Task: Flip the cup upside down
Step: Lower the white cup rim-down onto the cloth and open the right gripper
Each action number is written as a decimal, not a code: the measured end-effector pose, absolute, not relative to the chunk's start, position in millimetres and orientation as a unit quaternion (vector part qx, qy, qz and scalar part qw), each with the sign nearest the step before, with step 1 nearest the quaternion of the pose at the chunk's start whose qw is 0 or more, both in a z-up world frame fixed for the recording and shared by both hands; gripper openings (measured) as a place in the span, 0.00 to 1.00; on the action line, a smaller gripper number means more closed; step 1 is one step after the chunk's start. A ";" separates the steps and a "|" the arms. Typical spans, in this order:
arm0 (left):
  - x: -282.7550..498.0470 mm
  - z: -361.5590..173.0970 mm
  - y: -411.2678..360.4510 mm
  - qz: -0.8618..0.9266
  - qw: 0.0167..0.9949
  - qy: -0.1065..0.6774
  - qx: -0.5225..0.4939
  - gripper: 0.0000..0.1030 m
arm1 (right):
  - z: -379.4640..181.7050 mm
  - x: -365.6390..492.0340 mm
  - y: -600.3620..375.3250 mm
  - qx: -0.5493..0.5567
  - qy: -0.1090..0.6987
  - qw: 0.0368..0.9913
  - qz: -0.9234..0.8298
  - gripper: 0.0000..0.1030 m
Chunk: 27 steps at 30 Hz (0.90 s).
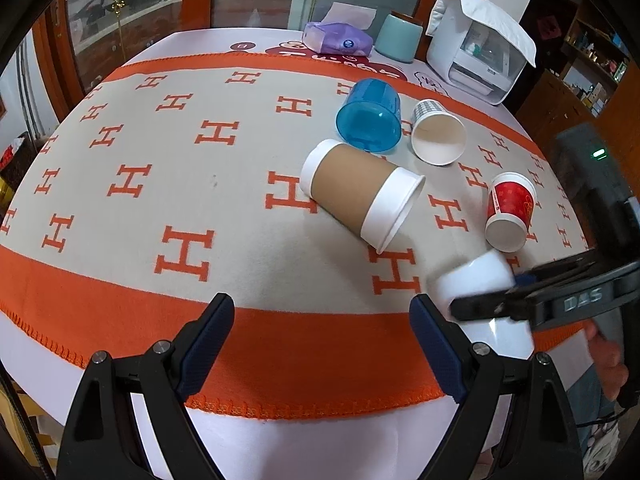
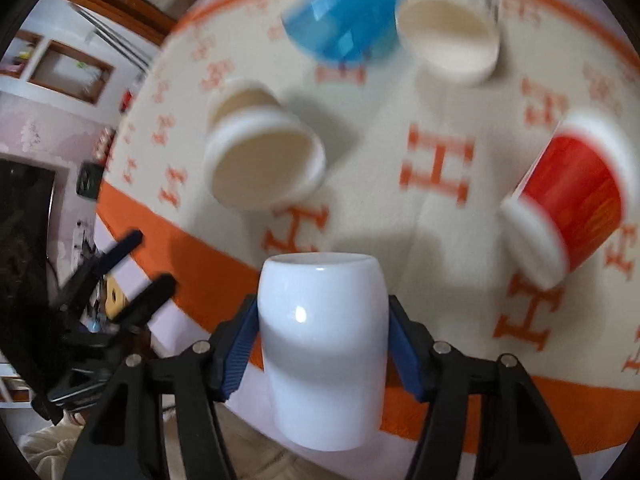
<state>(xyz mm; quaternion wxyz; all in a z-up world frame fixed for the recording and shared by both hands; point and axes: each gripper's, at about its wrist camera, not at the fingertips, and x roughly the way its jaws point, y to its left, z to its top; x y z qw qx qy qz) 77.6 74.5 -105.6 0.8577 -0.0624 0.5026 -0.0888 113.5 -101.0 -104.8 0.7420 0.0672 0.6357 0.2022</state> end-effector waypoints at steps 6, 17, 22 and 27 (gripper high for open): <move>82.3 -104.1 75.4 -0.085 0.861 0.496 -0.070 0.85 | -87.5 81.7 -92.4 0.039 0.445 0.880 0.161 0.59; 76.1 -103.1 76.4 -0.080 0.867 0.488 -0.068 0.85 | -113.9 41.6 -91.7 0.011 0.326 0.936 0.134 0.60; 71.2 -98.8 72.9 -0.085 0.870 0.482 -0.062 0.85 | -109.3 24.8 -84.6 -0.034 0.338 0.931 0.135 0.69; 64.2 -93.3 65.9 -0.088 0.874 0.475 -0.050 0.85 | -100.9 15.5 -89.4 -0.026 0.335 0.932 0.138 0.84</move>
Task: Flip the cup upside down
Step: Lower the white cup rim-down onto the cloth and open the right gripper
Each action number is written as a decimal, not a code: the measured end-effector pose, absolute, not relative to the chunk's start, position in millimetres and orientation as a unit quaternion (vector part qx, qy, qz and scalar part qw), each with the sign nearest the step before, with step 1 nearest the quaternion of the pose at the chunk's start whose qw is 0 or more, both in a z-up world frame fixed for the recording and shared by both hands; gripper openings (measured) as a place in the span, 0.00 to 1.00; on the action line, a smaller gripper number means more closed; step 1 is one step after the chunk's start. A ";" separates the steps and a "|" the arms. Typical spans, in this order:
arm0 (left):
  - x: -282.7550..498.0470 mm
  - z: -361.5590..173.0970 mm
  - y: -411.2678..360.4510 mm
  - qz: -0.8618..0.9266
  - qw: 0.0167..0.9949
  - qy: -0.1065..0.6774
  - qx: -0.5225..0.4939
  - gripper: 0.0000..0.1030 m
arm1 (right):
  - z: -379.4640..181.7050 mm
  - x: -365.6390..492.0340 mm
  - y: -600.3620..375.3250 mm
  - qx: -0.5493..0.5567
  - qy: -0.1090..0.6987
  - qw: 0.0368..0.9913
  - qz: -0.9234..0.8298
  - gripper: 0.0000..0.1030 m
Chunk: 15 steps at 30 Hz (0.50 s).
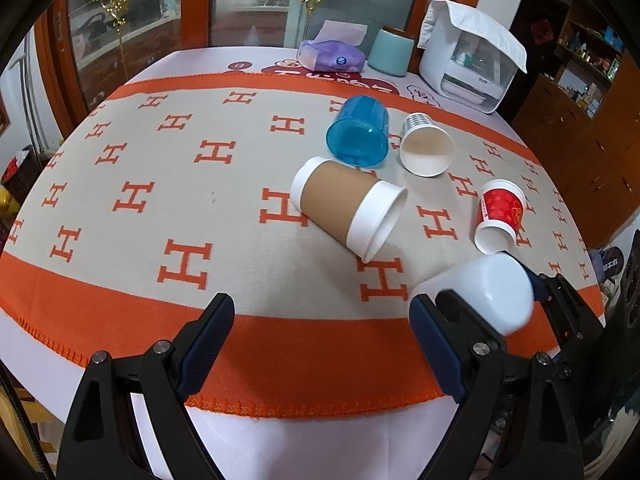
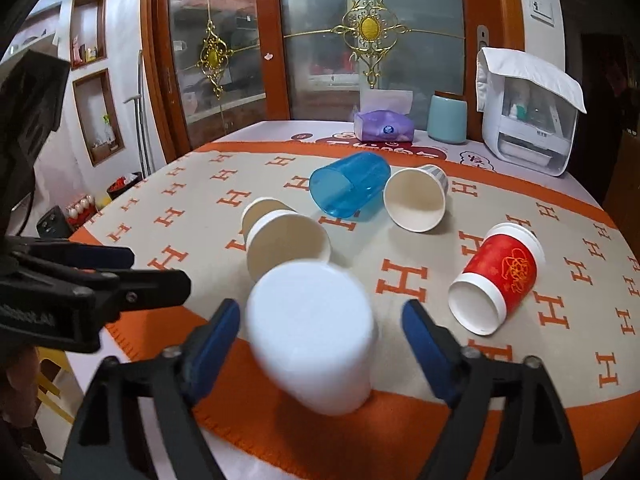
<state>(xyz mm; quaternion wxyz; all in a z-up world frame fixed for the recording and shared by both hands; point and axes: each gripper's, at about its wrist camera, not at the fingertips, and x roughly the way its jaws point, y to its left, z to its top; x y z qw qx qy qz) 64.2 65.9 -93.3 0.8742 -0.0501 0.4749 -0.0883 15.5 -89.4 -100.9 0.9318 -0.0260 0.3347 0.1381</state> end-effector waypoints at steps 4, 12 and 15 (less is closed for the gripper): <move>59.1 -89.4 62.0 -0.087 0.875 0.475 -0.044 0.90 | -92.1 4.9 -94.8 -0.012 0.336 0.932 0.136 0.85; 46.6 -74.2 56.0 -0.076 0.880 0.467 -0.034 0.96 | -57.2 -22.3 -109.8 0.017 0.332 0.934 0.128 0.85; 40.5 -65.2 49.4 -0.072 0.884 0.461 -0.020 0.96 | -41.8 -27.9 -115.0 0.028 0.340 0.934 0.104 0.85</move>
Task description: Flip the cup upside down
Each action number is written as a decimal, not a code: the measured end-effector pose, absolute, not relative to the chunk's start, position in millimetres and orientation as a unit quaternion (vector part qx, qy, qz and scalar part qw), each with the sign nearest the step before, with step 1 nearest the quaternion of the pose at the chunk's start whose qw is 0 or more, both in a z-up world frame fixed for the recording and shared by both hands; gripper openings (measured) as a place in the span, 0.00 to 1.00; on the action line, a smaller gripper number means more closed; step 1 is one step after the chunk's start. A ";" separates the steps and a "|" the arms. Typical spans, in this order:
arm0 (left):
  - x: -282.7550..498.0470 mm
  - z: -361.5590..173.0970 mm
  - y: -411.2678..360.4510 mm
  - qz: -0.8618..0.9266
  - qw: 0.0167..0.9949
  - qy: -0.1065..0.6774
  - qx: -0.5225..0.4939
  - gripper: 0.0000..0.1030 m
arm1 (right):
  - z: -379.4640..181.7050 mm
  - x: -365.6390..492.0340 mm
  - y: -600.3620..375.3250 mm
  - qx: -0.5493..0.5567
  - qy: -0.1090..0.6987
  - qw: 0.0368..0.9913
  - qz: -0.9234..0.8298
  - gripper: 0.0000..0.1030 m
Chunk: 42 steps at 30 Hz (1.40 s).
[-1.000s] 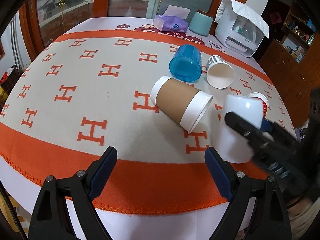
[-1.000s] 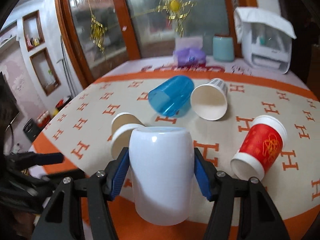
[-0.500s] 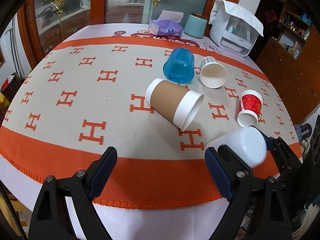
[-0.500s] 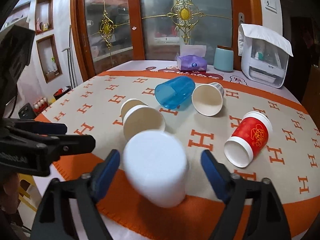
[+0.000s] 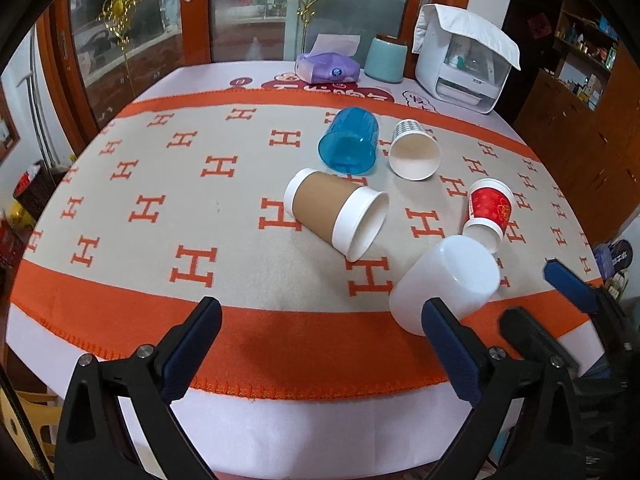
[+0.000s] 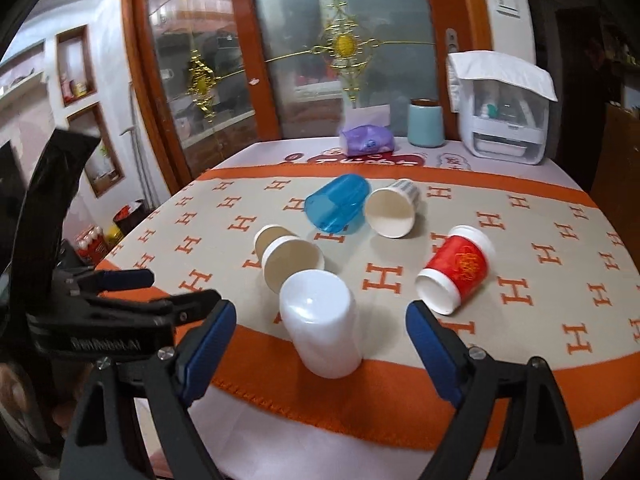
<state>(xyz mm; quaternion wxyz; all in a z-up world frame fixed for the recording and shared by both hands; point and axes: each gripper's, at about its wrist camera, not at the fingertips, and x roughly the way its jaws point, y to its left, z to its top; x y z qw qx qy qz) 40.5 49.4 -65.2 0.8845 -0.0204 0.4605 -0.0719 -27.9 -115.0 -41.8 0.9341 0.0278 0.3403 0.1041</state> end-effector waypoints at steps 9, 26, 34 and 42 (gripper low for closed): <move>21.8 -28.4 29.8 -0.059 0.904 0.424 0.011 0.99 | -9.8 -37.9 -126.6 0.051 0.357 0.930 0.068 0.85; 5.2 16.6 16.0 -0.021 0.918 0.395 0.021 0.99 | 20.3 -51.9 -137.7 0.066 0.330 0.940 0.052 0.85; 1.9 25.8 13.8 -0.012 0.925 0.379 0.025 0.99 | 26.7 -56.6 -137.2 0.056 0.312 0.948 0.042 0.85; 1.3 25.3 11.3 -0.008 0.925 0.378 0.027 0.99 | 25.4 -56.9 -136.1 0.057 0.313 0.947 0.042 0.85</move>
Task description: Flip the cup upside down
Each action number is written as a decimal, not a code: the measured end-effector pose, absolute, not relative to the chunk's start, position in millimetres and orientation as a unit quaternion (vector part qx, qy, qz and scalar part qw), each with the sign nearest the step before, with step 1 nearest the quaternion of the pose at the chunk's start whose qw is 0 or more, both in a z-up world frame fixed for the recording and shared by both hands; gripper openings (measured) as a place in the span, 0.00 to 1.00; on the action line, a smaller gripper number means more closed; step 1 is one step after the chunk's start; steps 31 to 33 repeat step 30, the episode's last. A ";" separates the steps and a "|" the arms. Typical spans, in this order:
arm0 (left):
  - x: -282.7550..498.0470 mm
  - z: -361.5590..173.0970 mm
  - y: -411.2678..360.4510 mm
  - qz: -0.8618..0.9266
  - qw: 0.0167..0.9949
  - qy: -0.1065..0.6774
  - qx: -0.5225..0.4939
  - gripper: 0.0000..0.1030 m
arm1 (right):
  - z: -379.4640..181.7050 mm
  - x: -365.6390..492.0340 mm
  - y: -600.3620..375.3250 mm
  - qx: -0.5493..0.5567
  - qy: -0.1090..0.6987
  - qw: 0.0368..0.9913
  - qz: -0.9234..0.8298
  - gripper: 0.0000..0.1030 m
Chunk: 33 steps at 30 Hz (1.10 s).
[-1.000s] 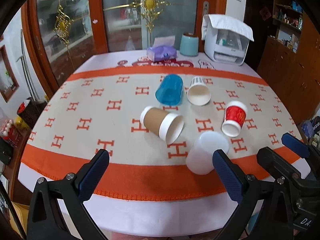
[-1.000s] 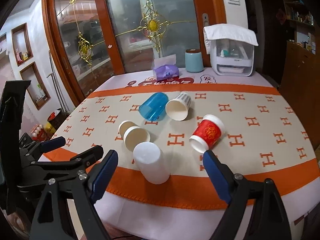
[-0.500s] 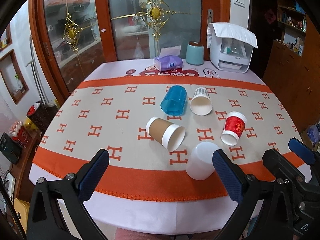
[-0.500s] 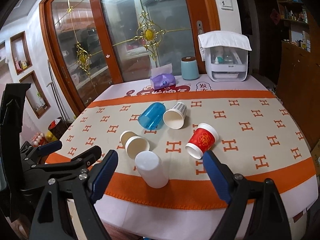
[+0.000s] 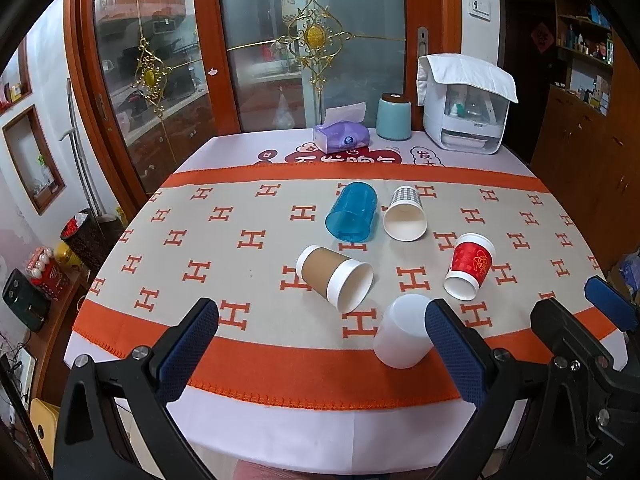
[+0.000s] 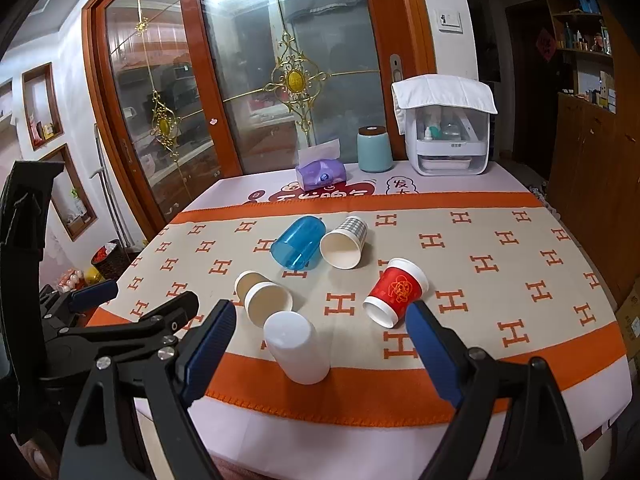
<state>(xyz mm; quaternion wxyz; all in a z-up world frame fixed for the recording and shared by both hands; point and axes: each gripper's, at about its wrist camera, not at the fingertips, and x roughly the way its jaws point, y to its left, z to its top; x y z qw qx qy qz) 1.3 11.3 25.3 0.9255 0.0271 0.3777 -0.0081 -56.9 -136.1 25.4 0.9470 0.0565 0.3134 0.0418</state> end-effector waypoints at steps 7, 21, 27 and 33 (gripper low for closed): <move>2.9 22.9 10.8 -0.009 0.924 0.382 0.026 0.99 | 24.3 -56.2 -136.5 0.057 0.315 0.946 0.042 0.85; 4.4 22.0 11.5 -0.009 0.923 0.384 0.027 0.99 | 20.5 -56.8 -135.7 0.059 0.318 0.945 0.044 0.85; 6.7 19.5 14.2 -0.012 0.922 0.387 0.025 0.99 | 16.1 -55.8 -135.4 0.062 0.321 0.944 0.046 0.85; 8.1 18.0 16.3 -0.014 0.921 0.389 0.024 0.99 | 15.4 -54.5 -135.6 0.062 0.322 0.944 0.046 0.85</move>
